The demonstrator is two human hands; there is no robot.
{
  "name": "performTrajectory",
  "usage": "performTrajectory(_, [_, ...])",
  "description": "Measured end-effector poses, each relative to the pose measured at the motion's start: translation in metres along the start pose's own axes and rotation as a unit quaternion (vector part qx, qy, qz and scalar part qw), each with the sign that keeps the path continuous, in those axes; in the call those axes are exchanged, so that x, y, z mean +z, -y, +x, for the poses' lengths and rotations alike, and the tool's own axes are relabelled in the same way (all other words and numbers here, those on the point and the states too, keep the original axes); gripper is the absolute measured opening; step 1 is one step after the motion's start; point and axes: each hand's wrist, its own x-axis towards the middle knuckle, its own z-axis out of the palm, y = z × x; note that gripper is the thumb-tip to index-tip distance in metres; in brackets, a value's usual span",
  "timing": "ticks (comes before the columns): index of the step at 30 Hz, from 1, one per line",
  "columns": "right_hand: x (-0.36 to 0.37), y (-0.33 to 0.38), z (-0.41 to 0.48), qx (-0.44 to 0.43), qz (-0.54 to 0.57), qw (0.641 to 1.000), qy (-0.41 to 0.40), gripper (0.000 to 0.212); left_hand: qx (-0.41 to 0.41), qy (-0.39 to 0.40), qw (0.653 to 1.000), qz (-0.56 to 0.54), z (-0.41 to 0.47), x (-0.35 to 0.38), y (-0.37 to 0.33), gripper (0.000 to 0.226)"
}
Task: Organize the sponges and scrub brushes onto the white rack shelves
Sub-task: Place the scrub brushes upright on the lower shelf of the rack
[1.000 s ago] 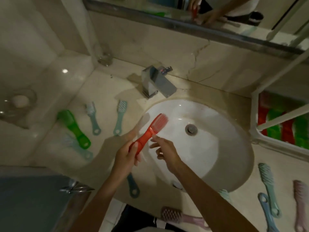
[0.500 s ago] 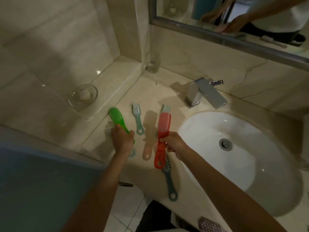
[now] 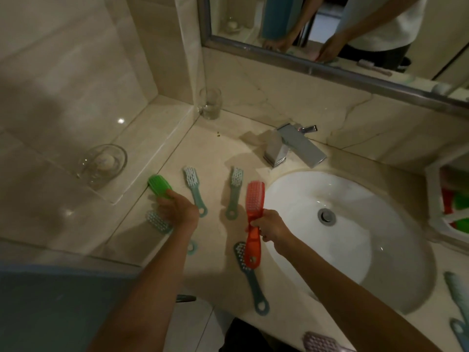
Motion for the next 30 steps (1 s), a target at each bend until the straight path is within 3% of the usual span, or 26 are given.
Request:
performTrajectory(3, [-0.003,-0.004,-0.001,-0.013,-0.013,1.000,-0.013,0.022,-0.012,-0.010,1.000,-0.018,-0.004,0.000,-0.006,0.097])
performTrajectory(9, [-0.027,-0.010,-0.007,-0.070,-0.069,0.992,-0.079,0.023,0.031,-0.043,0.992,-0.112,-0.018,-0.004,-0.021,0.078])
performTrajectory(14, [-0.075,-0.027,-0.027,-0.106,-0.013,0.982,-0.154,0.023,0.175,-0.088,0.962,-0.189,-0.078,-0.006,-0.049,0.062])
performTrajectory(19, [-0.134,-0.060,-0.061,-0.148,0.113,0.950,-0.250,0.015,0.355,0.027,0.922,-0.152,-0.158,0.031,-0.082,0.043])
performTrajectory(25, [-0.205,-0.124,-0.104,-0.139,0.180,0.904,-0.361,0.018,0.428,0.174,0.884,-0.078,-0.271,0.088,-0.118,0.028])
performTrajectory(30, [-0.266,-0.185,-0.132,-0.124,0.223,0.870,-0.422,0.031,0.471,0.234,0.850,-0.028,-0.352,0.136,-0.154,0.030])
